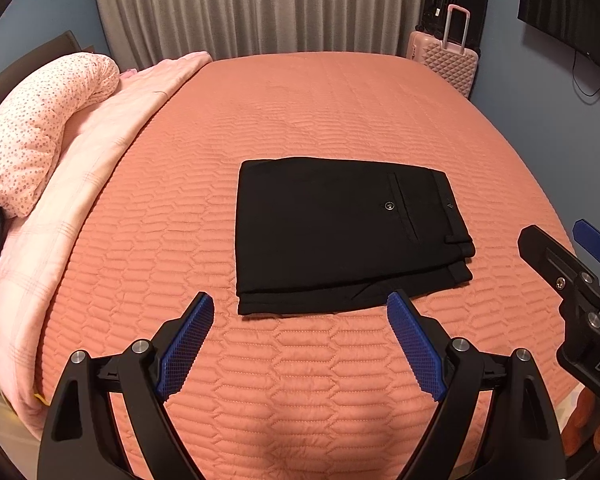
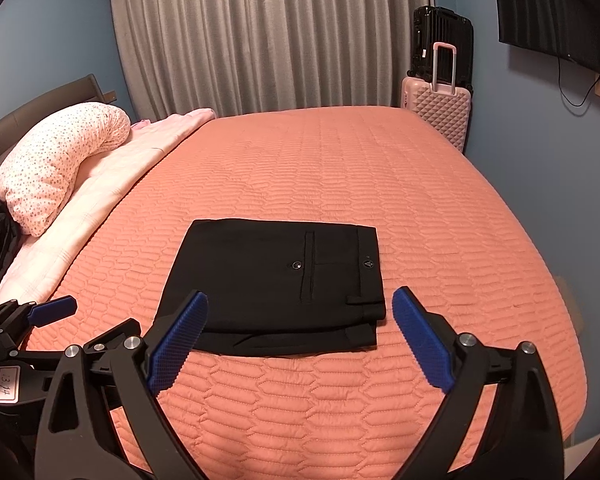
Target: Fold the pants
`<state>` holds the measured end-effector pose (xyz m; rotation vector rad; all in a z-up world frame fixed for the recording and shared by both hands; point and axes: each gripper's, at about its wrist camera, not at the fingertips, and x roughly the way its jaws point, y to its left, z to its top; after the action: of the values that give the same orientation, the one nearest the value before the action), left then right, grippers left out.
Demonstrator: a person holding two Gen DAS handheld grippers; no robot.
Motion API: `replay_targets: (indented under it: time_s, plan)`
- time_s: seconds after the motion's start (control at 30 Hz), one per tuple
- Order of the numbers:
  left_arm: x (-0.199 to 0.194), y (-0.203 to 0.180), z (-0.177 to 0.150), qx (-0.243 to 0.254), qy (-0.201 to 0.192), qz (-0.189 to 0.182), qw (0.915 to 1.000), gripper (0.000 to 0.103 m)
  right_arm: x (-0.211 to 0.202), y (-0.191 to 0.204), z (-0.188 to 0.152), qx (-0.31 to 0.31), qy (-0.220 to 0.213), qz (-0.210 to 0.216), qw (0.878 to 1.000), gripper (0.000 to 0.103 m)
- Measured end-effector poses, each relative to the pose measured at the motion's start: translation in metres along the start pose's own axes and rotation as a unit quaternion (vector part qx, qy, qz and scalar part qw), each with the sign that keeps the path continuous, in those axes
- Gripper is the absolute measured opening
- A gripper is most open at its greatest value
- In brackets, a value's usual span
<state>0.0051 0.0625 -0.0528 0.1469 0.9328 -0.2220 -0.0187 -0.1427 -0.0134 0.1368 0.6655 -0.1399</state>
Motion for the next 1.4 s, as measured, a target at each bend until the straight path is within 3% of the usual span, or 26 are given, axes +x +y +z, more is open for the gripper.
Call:
replay_targets:
  time_s: [1.4]
  plan:
    - [0.0027, -0.0096, 0.0011, 0.011, 0.001, 0.009, 0.9999, 0.086, -0.0022, -0.002, -0.0006, 0.006, 0.003, -0.001, 1.0, 0.092]
